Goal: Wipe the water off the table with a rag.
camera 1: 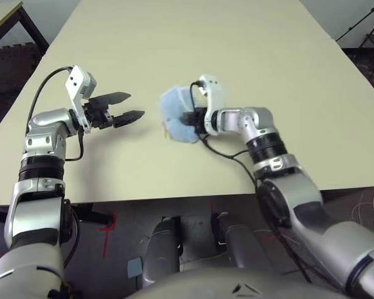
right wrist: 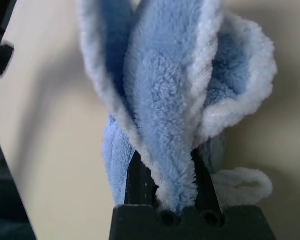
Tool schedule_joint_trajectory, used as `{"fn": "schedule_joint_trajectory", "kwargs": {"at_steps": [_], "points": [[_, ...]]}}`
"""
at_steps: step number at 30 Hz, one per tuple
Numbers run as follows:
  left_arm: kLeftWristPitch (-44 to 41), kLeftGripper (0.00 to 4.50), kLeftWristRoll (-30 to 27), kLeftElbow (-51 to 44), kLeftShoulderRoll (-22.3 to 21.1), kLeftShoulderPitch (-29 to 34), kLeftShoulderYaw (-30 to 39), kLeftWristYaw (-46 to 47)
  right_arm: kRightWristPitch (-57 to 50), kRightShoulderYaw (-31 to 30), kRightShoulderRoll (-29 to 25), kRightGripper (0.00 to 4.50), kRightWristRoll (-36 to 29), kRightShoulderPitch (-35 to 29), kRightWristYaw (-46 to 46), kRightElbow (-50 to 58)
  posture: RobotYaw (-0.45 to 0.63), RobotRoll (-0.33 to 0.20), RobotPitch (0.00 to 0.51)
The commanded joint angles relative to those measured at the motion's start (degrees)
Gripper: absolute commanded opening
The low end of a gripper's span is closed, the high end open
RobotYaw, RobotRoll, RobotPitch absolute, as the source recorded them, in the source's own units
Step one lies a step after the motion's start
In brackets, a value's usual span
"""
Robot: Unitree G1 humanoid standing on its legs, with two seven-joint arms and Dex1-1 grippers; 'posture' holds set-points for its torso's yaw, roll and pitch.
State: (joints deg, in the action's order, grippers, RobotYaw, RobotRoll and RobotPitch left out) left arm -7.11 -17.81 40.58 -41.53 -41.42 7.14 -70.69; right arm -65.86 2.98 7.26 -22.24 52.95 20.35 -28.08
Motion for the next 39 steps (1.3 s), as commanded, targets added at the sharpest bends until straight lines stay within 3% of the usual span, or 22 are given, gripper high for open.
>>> {"fn": "schedule_joint_trajectory", "kwargs": {"at_steps": [1, 8, 17, 29, 33, 39], "points": [[0.67, 4.50, 0.18, 1.49, -1.03, -0.88, 1.22, 0.31, -7.06, -3.57, 3.90, 0.04, -1.90, -4.49, -0.08, 3.76, -0.13, 0.000, 0.145], [1.02, 4.50, 0.44, 1.45, -0.76, -0.64, 1.35, 0.22, -4.01, -5.01, 0.86, 0.04, -0.44, -5.77, -1.18, 4.68, -0.13, 0.000, 0.143], [1.36, 4.50, 0.85, 1.56, 0.86, -1.26, 0.32, -0.06, 9.35, 4.12, -9.19, 0.04, 0.77, 5.42, -2.73, -9.56, -0.15, 0.000, 0.136], [2.73, 4.50, 2.15, 4.28, 2.42, -3.49, -0.38, -0.20, 4.05, 11.66, -16.17, 0.04, -4.49, 11.99, 0.54, -10.40, -0.17, 0.000, 0.130], [3.47, 4.50, 2.56, 5.35, 2.77, -3.96, -0.50, -0.10, 4.03, 14.38, -22.25, 0.04, -4.93, 16.87, 1.46, -13.44, -0.18, 0.000, 0.128], [4.48, 4.50, 3.08, 6.67, 3.11, -4.37, -0.51, 0.06, 6.33, 12.83, -31.91, 0.04, -2.14, 19.16, 5.43, -18.09, -0.18, 0.000, 0.126]]}}
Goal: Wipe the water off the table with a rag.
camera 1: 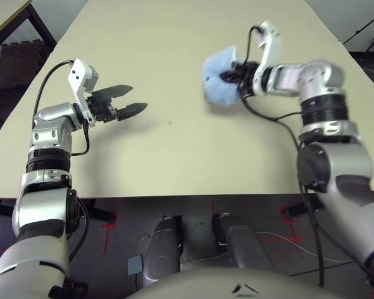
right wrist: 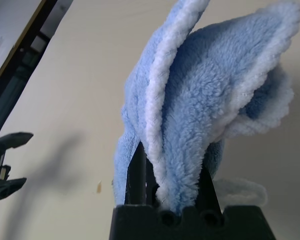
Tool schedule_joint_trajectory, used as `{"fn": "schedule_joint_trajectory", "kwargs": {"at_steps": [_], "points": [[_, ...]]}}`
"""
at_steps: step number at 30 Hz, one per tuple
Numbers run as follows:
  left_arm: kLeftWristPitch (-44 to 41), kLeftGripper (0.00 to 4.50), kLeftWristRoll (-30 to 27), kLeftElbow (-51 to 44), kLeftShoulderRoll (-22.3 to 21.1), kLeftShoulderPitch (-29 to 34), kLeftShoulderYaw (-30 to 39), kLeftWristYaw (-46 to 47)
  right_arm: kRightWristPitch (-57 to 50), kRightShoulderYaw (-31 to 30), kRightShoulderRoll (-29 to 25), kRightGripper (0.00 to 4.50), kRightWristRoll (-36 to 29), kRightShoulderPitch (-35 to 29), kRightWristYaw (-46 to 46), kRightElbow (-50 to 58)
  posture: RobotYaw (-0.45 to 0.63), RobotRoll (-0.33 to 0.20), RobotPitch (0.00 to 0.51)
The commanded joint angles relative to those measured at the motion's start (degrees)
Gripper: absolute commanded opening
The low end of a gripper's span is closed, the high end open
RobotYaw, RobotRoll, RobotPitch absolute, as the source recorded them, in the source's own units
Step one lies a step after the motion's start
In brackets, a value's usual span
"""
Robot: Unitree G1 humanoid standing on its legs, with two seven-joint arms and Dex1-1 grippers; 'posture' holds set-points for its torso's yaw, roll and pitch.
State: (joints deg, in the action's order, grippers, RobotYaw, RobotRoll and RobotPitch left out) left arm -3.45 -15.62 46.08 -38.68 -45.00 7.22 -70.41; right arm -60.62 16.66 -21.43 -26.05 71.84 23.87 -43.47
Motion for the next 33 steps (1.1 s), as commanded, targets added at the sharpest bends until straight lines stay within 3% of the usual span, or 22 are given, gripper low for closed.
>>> {"fn": "schedule_joint_trajectory", "kwargs": {"at_steps": [1, 10, 26, 33], "points": [[0.89, 4.50, 0.92, 1.25, 0.29, -0.81, -0.58, -0.20, 1.54, -1.30, -4.25, 0.04, 2.15, 0.25, 2.53, -3.41, -0.18, 0.000, 0.126], [1.51, 4.50, 1.26, 2.04, 0.30, -0.97, -0.60, 0.01, 6.56, -6.86, -13.76, 0.04, 8.64, -3.05, 11.63, -12.86, -0.19, 0.000, 0.133], [1.98, 4.50, 2.13, 3.35, -0.15, -2.35, -0.83, -0.13, 15.95, -10.49, -13.01, 0.04, 15.78, -7.84, 15.43, -19.65, -0.18, 0.000, 0.139], [2.49, 4.50, 2.01, 3.34, -0.14, -2.52, -0.16, 1.67, 23.36, -13.60, -15.16, 2.33, 19.33, -8.97, 20.06, -15.43, -0.18, 0.000, 0.143]]}}
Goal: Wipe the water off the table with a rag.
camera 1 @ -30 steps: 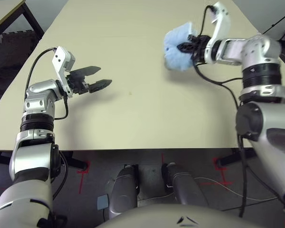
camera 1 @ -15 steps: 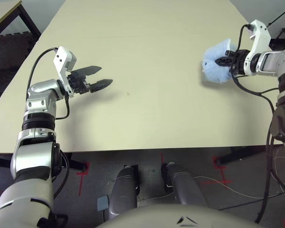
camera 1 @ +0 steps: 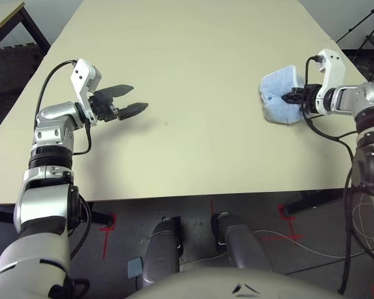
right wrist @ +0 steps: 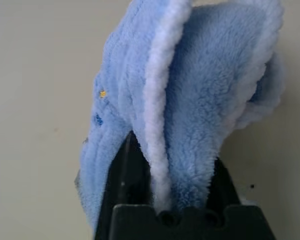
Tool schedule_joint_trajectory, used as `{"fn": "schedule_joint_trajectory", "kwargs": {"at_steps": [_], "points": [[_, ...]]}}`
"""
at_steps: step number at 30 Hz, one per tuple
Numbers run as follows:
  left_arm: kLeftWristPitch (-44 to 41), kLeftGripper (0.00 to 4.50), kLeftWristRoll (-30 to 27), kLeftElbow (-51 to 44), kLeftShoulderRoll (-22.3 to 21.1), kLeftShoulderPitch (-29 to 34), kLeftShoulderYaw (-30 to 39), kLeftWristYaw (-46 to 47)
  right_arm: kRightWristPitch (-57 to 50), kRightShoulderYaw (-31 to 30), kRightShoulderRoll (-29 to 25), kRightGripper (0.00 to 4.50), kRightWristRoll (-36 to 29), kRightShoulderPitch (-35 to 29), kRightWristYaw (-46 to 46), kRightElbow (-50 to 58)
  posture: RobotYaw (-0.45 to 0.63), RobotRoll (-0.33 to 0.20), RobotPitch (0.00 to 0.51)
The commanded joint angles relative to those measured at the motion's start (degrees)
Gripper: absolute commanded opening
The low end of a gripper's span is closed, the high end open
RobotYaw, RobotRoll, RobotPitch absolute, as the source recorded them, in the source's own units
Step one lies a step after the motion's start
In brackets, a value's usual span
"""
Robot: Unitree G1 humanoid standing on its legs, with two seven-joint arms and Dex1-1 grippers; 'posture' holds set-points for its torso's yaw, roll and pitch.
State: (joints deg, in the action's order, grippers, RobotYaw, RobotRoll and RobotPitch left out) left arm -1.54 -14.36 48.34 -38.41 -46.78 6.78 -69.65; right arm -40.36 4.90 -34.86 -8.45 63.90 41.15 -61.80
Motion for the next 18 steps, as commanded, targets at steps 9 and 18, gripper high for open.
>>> {"fn": "schedule_joint_trajectory", "kwargs": {"at_steps": [9, 18], "points": [[0.59, 4.50, -0.19, 1.67, -0.30, -1.94, 1.95, 4.16, 7.66, -0.31, -8.75, 4.48, 0.59, -2.45, 11.62, 10.60, -0.18, 0.000, 0.143], [5.07, 4.50, 0.98, 5.69, 0.57, -4.32, 5.52, 18.09, 22.40, 11.31, -7.18, 4.48, -3.75, -6.61, -3.04, 9.71, -0.16, 0.000, 0.143]]}}
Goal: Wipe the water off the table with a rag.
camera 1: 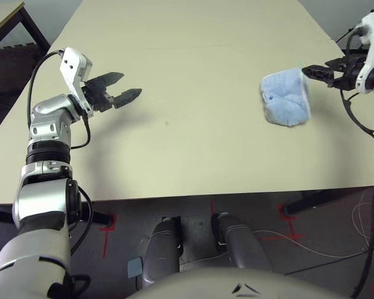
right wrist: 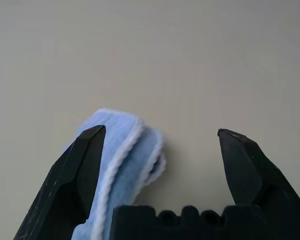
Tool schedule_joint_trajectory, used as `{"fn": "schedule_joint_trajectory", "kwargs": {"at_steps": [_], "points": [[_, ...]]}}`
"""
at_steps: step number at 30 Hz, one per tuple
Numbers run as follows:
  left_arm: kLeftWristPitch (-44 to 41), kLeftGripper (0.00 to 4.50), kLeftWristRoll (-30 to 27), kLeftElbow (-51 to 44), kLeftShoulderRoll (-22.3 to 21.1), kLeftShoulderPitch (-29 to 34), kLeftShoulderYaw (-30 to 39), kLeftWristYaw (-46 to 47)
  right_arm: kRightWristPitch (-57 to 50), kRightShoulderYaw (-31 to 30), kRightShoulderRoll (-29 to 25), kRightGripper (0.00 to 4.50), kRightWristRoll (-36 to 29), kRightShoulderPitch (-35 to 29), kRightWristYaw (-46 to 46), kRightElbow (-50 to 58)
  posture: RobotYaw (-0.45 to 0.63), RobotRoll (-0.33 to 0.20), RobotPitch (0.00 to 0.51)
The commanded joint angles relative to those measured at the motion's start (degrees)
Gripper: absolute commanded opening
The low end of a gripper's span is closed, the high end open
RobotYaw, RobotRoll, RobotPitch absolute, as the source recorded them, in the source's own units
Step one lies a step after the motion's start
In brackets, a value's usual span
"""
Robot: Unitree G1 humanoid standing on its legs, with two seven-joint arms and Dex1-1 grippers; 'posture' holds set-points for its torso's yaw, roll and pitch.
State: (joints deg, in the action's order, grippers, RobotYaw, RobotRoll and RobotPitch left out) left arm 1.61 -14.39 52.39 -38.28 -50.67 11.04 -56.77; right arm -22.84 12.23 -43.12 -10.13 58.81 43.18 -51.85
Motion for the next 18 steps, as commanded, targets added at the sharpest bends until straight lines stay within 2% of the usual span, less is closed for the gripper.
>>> {"fn": "schedule_joint_trajectory", "kwargs": {"at_steps": [1, 5, 9, 18], "points": [[2.64, 4.50, 1.21, 1.99, 0.65, -0.42, 1.61, 7.55, 6.47, 5.24, 1.60, 4.48, -2.68, -2.14, -6.64, -0.19, -0.16, 0.000, 0.143], [5.95, 4.50, 1.39, 3.68, 1.30, 0.11, 4.89, 20.92, 15.32, 9.26, 4.42, 4.48, -4.35, -5.93, -12.11, 0.51, -0.15, 0.000, 0.151], [8.70, 4.50, 1.04, 4.17, 1.43, 2.29, 7.50, 29.15, 21.56, 11.17, 6.20, 4.48, -5.14, -8.33, -15.12, -0.05, -0.14, 0.000, 0.153], [11.26, 4.50, 1.05, 2.87, 2.34, 7.69, 10.84, 40.05, 28.81, 12.81, 8.27, 4.48, -6.22, -10.92, -19.44, -1.94, -0.12, 0.000, 0.160]]}}
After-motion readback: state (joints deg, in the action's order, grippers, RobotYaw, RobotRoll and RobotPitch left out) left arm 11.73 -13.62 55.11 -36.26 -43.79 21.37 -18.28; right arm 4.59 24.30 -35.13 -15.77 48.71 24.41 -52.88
